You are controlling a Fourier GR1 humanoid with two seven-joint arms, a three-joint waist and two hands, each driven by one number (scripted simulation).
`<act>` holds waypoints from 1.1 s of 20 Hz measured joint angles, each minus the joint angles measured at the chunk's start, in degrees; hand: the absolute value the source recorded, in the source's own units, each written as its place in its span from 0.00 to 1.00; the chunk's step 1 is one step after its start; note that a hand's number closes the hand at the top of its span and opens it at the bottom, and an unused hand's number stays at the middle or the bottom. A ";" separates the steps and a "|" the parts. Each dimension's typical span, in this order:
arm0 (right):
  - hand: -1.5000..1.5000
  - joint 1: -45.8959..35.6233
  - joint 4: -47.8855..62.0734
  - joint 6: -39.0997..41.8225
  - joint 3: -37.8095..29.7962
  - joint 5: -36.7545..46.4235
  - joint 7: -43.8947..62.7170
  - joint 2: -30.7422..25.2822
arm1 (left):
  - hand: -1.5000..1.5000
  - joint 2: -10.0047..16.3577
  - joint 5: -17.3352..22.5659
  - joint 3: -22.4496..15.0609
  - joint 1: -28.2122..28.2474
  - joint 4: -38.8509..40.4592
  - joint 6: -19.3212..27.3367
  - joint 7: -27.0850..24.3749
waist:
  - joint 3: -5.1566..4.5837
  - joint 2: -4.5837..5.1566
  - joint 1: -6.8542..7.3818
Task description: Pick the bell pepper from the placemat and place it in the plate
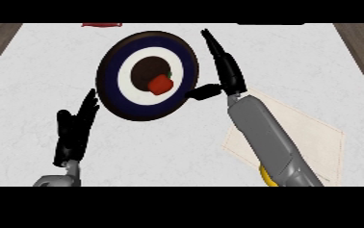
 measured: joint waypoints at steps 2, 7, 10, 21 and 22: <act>0.00 0.23 0.99 -0.03 -1.26 0.54 -1.08 -0.52 | 0.50 -0.09 -0.26 -0.04 1.07 -0.41 -0.24 -0.52 | 0.00 0.00 0.07; 0.00 0.67 0.65 2.12 -5.09 -0.07 -3.27 -3.17 | 0.50 -0.92 -0.89 0.24 0.40 0.26 0.08 -0.47 | 0.01 0.00 0.00; 0.00 2.27 1.74 2.07 -6.98 -0.19 -6.84 -3.79 | 0.50 -0.88 -0.76 0.70 0.26 0.17 -0.44 -0.55 | 0.00 0.01 0.04; 0.00 0.75 5.32 0.82 -12.82 0.57 -8.22 -6.32 | 0.50 -2.12 -1.89 0.62 0.72 -0.40 -0.65 -0.35 | 0.00 0.04 0.12; 0.00 0.97 5.23 0.71 -12.84 0.95 -7.95 -6.45 | 0.50 -1.96 -1.93 0.90 -0.10 -0.36 -0.70 0.32 | -0.01 0.03 0.09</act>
